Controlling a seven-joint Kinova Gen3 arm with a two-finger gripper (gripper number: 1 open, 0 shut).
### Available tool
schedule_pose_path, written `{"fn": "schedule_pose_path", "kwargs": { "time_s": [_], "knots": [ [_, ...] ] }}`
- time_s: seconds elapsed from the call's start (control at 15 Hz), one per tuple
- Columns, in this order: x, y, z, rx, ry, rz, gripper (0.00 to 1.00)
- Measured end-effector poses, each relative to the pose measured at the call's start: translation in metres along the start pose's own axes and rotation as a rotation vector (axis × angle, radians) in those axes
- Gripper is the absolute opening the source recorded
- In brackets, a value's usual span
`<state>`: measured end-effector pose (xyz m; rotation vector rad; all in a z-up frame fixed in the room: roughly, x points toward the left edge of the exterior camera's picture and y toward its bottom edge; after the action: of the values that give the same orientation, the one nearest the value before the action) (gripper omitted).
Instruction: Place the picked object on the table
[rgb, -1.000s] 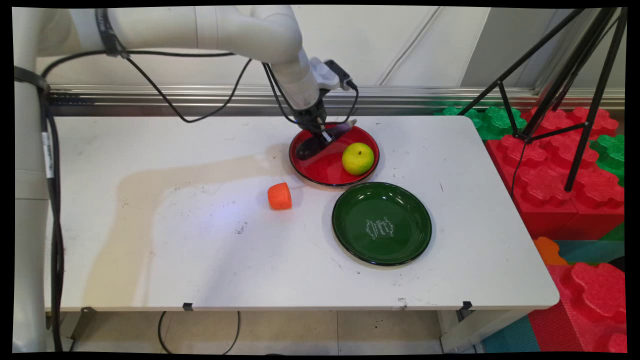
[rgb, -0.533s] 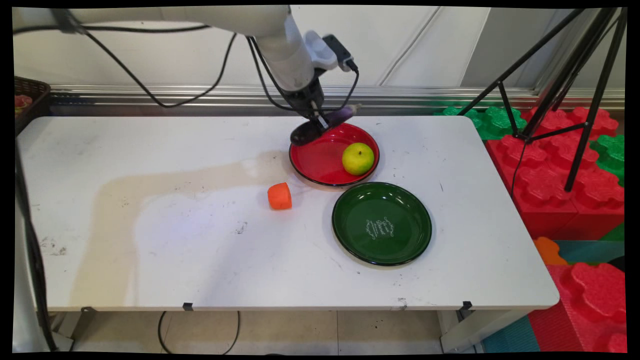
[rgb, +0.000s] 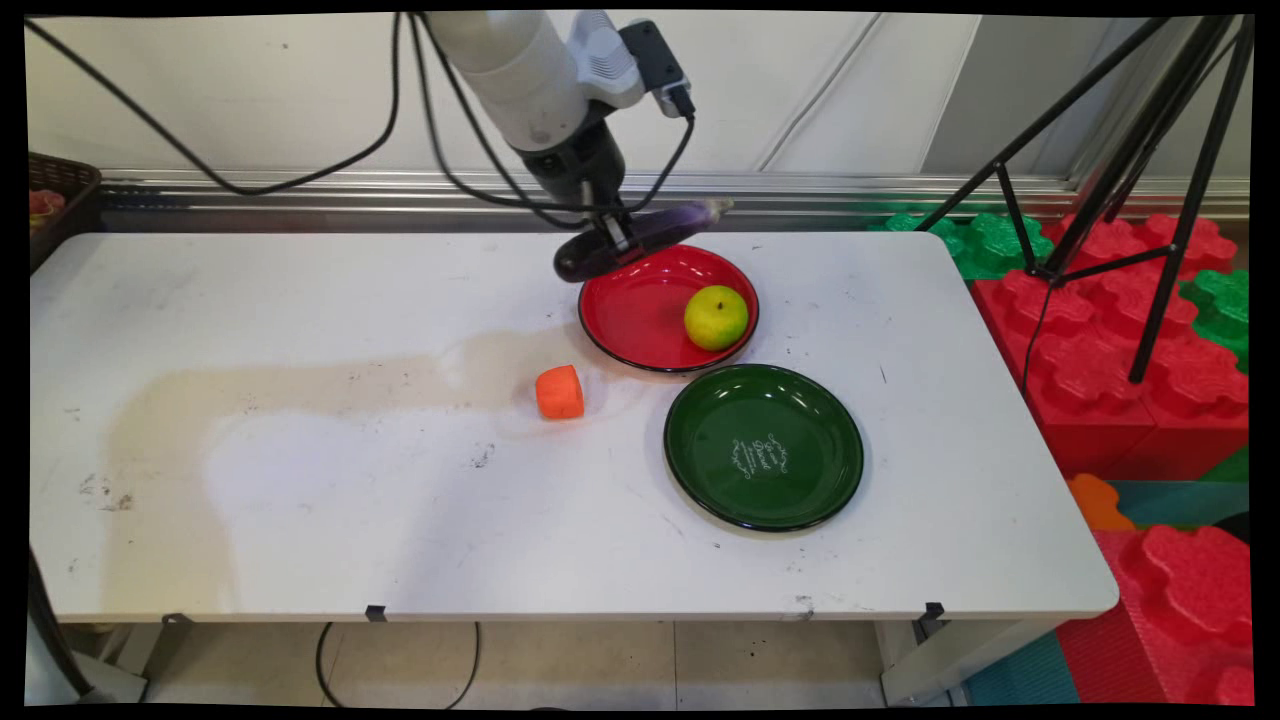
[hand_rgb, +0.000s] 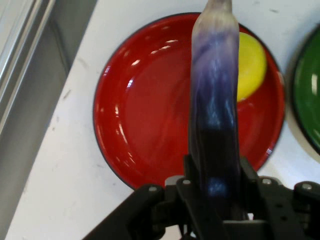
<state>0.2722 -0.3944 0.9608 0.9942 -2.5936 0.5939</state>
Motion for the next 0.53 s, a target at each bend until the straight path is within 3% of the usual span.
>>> {"fn": "schedule_pose_path", "kwargs": {
  "time_s": [0.53],
  "knots": [
    [-0.031,0.038,-0.050,-0.078,0.001,0.127,0.00]
  ]
}}
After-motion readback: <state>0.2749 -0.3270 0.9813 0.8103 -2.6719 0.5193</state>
